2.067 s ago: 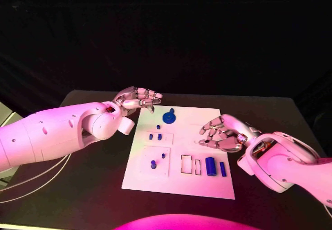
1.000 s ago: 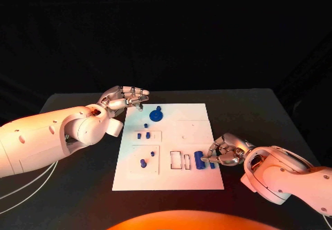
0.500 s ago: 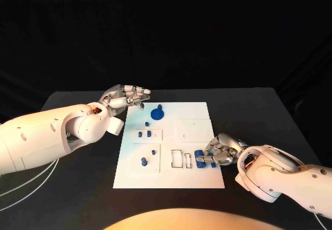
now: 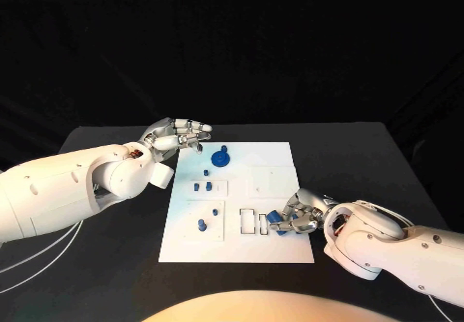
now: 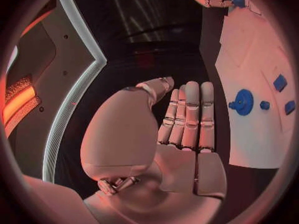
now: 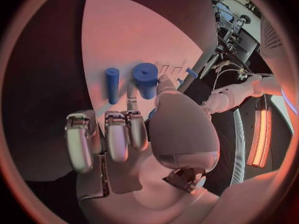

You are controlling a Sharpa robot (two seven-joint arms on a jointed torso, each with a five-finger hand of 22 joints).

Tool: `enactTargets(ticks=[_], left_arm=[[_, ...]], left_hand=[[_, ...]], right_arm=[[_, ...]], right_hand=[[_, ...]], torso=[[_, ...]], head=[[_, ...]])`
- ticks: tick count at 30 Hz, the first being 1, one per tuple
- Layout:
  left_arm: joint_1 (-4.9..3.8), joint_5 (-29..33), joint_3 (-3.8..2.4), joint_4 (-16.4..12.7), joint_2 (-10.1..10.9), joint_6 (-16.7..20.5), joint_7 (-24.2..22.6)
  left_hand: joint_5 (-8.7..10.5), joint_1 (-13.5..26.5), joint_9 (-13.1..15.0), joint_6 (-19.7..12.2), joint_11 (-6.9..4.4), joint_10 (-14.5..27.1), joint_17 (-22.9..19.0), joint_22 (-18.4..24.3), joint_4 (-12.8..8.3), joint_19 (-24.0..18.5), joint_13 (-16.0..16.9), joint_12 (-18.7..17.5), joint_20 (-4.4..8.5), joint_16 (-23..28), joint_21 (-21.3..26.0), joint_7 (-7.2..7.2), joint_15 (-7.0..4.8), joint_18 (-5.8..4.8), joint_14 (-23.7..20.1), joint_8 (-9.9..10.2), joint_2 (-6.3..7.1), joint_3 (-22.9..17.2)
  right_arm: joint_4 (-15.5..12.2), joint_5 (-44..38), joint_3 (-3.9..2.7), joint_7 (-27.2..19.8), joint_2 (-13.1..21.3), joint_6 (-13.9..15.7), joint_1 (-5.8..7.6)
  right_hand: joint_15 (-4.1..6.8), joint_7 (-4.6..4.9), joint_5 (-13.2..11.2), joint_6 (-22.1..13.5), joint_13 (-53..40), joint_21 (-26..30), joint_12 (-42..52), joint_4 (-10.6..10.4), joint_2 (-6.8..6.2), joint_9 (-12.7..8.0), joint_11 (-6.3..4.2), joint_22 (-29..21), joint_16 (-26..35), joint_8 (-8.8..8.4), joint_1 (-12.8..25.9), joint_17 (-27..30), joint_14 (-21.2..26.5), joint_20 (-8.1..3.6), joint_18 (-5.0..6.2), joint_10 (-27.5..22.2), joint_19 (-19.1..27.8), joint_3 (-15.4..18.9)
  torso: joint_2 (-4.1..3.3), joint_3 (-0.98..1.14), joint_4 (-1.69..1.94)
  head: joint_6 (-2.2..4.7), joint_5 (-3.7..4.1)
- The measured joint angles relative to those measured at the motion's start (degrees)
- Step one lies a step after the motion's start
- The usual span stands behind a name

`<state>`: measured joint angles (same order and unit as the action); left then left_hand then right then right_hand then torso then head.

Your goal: Assemble the parts on the task board

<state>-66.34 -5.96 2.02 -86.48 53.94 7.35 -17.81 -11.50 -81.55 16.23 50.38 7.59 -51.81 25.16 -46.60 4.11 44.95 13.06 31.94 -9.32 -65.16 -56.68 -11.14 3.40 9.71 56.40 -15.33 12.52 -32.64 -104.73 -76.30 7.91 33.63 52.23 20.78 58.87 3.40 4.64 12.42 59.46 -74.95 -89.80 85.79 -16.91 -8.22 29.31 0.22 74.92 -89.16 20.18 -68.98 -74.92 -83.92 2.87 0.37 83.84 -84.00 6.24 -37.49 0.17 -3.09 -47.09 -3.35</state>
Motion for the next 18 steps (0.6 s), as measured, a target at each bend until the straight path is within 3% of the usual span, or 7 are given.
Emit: enactTargets(ticks=[5,6,13,14,16,18], left_arm=[[0.00,0.0,0.00,0.0,0.1,-0.2,0.2],[0.00,0.0,0.00,0.0,0.1,-0.2,0.2],[0.00,0.0,0.00,0.0,0.2,-0.4,0.3],[0.00,0.0,0.00,0.0,0.2,-0.4,0.4],[0.00,0.0,0.00,0.1,0.3,-0.4,0.4],[0.00,0.0,0.00,0.1,0.3,-0.4,0.4]], left_hand=[[0.00,0.0,0.0,0.0,0.00,0.0,0.0,0.0,0.0,0.0,0.0,0.0,0.00,0.0,0.0,0.00,0.00,0.00,0.0,0.0,0.00,0.0],[0.00,0.0,0.0,0.0,0.00,0.0,0.0,0.0,0.0,0.0,0.0,0.0,0.00,0.0,0.0,0.00,0.00,0.00,0.0,0.0,0.00,0.0],[0.00,0.0,0.0,0.0,0.00,0.0,-0.1,0.0,0.0,0.0,0.0,0.0,0.00,0.0,0.0,0.00,0.00,0.00,0.0,0.0,0.00,0.0],[0.00,0.0,0.0,0.0,0.00,0.0,-0.1,0.0,0.0,0.0,0.0,0.0,0.00,0.0,0.0,0.00,0.00,0.00,0.0,0.0,0.00,0.0],[0.00,0.0,0.0,0.0,0.00,0.0,-0.1,0.1,0.0,0.0,0.0,0.0,0.00,0.0,0.0,0.00,0.00,0.00,0.0,0.0,0.00,0.0],[0.00,0.0,0.0,0.0,0.00,0.0,-0.1,0.1,0.0,0.0,0.0,0.0,0.00,0.0,0.0,0.00,0.00,0.00,0.0,0.0,0.00,0.0]], right_arm=[[0.1,-1.7,-0.06,0.9,-0.4,-0.2,-0.14],[0.1,-1.9,-0.06,1.0,-0.5,-0.2,-0.16],[-0.4,-2.1,0.07,1.4,-0.5,1.1,-0.39],[-0.6,-2.0,0.10,1.4,-0.4,1.4,-0.43],[-1.0,-1.5,0.17,1.4,-0.1,2.2,-0.48],[-1.4,-0.8,0.24,1.4,0.1,2.8,-0.47]], right_hand=[[0.00,-0.18,0.7,0.1,0.0,0.0,0.0,0.0,0.18,1.8,0.00,0.0,0.0,0.01,-0.2,0.0,0.0,0.00,0.00,0.0,0.0,0.0],[0.00,-0.28,2.2,0.0,0.0,0.0,0.0,0.0,0.66,3.3,0.00,0.0,0.0,0.24,-0.7,0.0,0.0,-0.27,0.00,0.0,0.0,0.0],[0.39,-0.53,7.7,0.2,0.0,0.0,0.0,0.2,1.94,3.4,-0.20,0.0,0.0,0.93,-2.3,0.0,0.0,-0.43,0.00,0.2,0.0,-1.3],[0.40,-0.61,8.1,0.3,0.0,0.0,0.0,0.2,2.03,3.2,-0.21,0.0,-0.2,1.12,-2.5,0.0,0.0,-0.42,0.00,0.2,0.0,-1.5],[0.40,-0.69,9.3,0.2,0.0,0.0,0.2,0.2,2.48,0.0,-0.53,0.0,-0.2,1.35,-3.0,0.0,0.0,-0.54,0.00,0.1,0.1,-1.8],[0.53,-1.06,9.9,0.4,0.0,0.0,0.5,0.1,2.85,-0.9,-0.72,0.0,-0.2,1.38,-3.4,0.0,-0.1,-0.83,0.00,0.1,0.0,-1.9]], torso=[[0.00,-0.03,0.01],[0.01,-0.03,0.01],[0.01,-0.03,0.01],[0.02,-0.03,0.00],[0.03,-0.03,0.00],[0.03,-0.03,-0.01]], head=[[0.07,-0.04],[0.11,-0.04],[0.32,-0.04],[0.35,-0.04],[0.40,-0.04],[0.45,-0.07]])
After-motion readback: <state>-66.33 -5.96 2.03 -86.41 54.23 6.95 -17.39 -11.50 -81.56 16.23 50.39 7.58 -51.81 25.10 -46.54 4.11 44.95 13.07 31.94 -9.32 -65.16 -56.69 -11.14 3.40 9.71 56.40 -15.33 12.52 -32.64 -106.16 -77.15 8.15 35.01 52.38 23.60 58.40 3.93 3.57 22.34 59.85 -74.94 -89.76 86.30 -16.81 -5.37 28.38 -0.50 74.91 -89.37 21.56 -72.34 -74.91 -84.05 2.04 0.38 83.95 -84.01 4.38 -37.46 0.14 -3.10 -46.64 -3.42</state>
